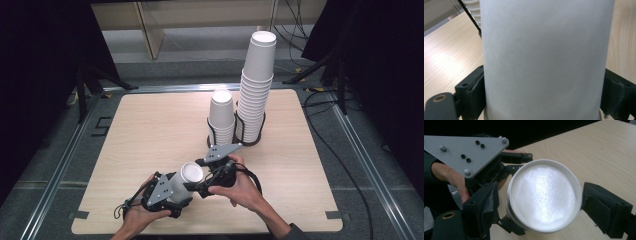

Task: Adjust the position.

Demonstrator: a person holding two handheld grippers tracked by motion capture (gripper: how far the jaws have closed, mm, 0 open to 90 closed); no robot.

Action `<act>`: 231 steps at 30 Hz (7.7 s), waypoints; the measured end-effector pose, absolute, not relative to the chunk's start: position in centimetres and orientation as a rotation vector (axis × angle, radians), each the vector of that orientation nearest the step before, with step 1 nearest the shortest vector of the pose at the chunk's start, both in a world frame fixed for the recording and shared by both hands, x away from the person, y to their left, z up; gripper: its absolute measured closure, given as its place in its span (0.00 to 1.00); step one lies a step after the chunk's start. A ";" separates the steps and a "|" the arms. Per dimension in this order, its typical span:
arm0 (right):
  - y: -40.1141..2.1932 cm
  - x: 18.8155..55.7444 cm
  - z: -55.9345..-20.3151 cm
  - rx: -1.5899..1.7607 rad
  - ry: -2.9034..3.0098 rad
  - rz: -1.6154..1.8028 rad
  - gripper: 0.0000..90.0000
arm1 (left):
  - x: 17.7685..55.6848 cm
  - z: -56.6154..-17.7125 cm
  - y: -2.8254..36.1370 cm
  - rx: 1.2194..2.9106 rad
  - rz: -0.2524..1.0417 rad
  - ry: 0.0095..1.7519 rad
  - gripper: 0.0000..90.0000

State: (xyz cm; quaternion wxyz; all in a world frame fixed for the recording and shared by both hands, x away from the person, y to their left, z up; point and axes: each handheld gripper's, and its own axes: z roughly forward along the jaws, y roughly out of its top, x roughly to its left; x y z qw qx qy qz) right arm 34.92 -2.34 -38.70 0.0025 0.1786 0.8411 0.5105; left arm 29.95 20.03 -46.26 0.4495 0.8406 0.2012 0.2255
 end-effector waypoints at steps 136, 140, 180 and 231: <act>-4.0 35.6 -38.3 0.303 2.909 1.495 0.27 | 29.4 -45.4 20.3 1.959 0.497 0.274 0.08; -4.4 35.9 -38.2 0.302 2.895 1.557 0.27 | 29.3 -45.4 20.4 1.898 0.469 0.286 0.08; -3.2 33.0 -37.0 0.018 2.853 0.942 0.19 | 28.8 -44.9 19.6 2.135 0.465 0.250 0.16; -1.2 33.4 -40.4 -0.217 2.925 0.781 0.26 | 29.3 -45.4 20.2 2.044 0.340 0.230 0.08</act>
